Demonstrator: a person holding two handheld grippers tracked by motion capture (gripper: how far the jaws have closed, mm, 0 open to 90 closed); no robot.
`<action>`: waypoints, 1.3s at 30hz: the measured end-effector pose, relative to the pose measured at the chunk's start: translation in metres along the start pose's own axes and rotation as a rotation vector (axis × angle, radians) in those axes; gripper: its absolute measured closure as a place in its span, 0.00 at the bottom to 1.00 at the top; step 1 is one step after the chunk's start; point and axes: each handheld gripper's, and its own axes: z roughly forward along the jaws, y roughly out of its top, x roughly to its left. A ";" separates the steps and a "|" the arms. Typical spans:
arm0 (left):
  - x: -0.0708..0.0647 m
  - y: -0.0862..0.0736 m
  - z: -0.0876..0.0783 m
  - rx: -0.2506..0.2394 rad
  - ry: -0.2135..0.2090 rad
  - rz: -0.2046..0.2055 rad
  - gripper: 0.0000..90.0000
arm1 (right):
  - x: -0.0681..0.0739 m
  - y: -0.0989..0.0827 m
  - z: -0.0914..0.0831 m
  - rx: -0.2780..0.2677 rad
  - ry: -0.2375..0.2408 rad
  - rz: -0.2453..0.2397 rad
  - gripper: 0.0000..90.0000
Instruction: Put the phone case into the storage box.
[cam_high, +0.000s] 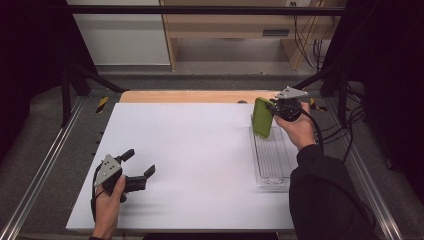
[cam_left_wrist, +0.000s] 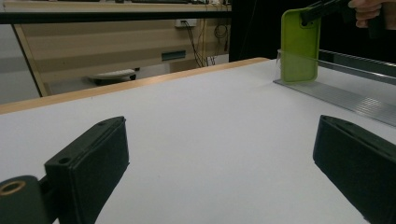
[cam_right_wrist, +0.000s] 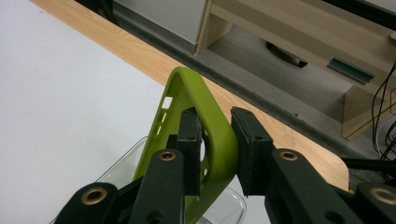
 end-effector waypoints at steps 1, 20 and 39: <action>0.000 0.000 0.000 0.000 0.000 0.000 0.03 | 0.000 0.000 0.000 -0.002 -0.001 0.000 0.82; -0.001 0.000 0.000 -0.003 0.001 0.000 0.03 | 0.001 -0.001 0.004 -0.006 -0.037 0.018 0.80; -0.001 0.001 0.000 -0.007 0.000 -0.004 0.03 | -0.001 -0.001 0.009 0.001 -0.051 0.029 0.78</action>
